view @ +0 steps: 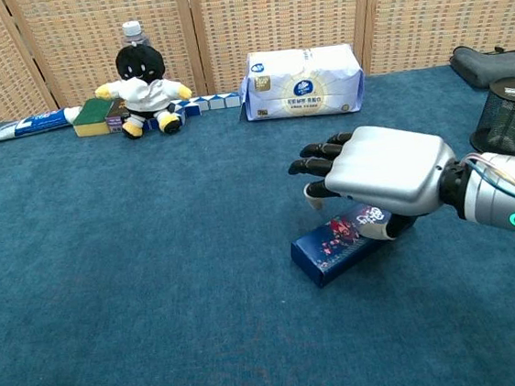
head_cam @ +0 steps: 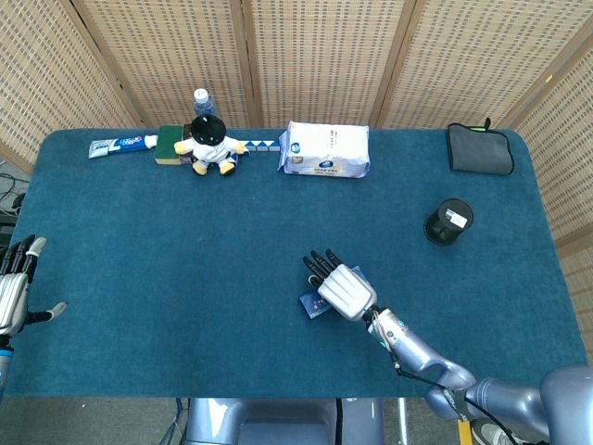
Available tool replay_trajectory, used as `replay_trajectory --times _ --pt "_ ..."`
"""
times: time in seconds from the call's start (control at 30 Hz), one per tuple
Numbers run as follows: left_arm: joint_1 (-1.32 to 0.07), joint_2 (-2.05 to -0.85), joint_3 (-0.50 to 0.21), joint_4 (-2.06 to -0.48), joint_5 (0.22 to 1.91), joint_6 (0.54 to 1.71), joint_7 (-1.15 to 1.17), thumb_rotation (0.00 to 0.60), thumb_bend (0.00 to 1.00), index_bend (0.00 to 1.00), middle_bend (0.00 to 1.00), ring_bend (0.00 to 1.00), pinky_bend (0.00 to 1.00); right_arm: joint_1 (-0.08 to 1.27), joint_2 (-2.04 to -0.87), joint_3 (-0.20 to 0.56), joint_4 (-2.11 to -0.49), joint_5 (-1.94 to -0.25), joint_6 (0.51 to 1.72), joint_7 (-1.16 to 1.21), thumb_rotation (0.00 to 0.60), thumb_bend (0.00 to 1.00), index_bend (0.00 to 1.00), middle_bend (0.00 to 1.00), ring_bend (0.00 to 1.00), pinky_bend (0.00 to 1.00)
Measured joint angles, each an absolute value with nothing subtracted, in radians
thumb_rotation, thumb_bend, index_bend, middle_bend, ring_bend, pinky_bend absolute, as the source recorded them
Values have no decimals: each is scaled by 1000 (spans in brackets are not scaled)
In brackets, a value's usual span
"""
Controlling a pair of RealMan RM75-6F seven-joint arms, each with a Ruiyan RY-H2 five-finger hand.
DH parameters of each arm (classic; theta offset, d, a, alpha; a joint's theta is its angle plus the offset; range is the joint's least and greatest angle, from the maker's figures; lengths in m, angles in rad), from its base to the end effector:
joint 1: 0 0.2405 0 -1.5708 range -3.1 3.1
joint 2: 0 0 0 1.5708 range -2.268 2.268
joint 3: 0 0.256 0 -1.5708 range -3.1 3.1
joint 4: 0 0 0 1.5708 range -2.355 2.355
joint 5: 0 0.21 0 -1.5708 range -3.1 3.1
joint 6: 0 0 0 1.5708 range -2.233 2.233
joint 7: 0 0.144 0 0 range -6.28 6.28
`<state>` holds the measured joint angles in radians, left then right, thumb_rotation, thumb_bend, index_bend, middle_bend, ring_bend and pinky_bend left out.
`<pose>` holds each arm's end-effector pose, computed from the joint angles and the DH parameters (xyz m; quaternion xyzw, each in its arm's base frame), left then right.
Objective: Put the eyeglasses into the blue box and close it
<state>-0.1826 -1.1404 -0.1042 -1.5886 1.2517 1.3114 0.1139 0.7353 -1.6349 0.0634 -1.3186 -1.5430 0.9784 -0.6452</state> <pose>-0.3308 0.2209 0.1523 -0.5780 -0.4226 -0.3141 0.6234 -0.1407 -0.3119 -0.0524 0.8616 -0.0548 0.3048 0.4022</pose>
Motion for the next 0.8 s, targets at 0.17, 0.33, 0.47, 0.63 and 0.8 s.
replay_trajectory --times 0.17,0.33,0.47,0.63,0.8 --pt "-183 -1140 -104 -1588 1251 1309 113 600 0 0 0 0 0 736 -1662 65 -1288 -1569 1016 -619 600 214 222 15 56 167" --pt "-183 -1139 -105 -1587 1248 1309 111 600 0 0 0 0 0 737 -1665 72 -1290 -1581 1044 -592 600 208 220 0 54 167" --pt "-185 -1141 -105 -1585 1245 1306 114 600 0 0 0 0 0 738 -1628 86 -1357 -1577 1051 -563 600 199 161 0 12 165" --pt "-187 -1144 -105 -1585 1244 1303 121 600 0 0 0 0 0 747 -1519 100 -1510 -1519 988 -548 600 70 5 0 0 85" --pt "-187 -1146 -104 -1585 1245 1306 124 600 0 0 0 0 0 777 -1417 100 -1605 -1391 830 -581 600 2 0 0 0 33"
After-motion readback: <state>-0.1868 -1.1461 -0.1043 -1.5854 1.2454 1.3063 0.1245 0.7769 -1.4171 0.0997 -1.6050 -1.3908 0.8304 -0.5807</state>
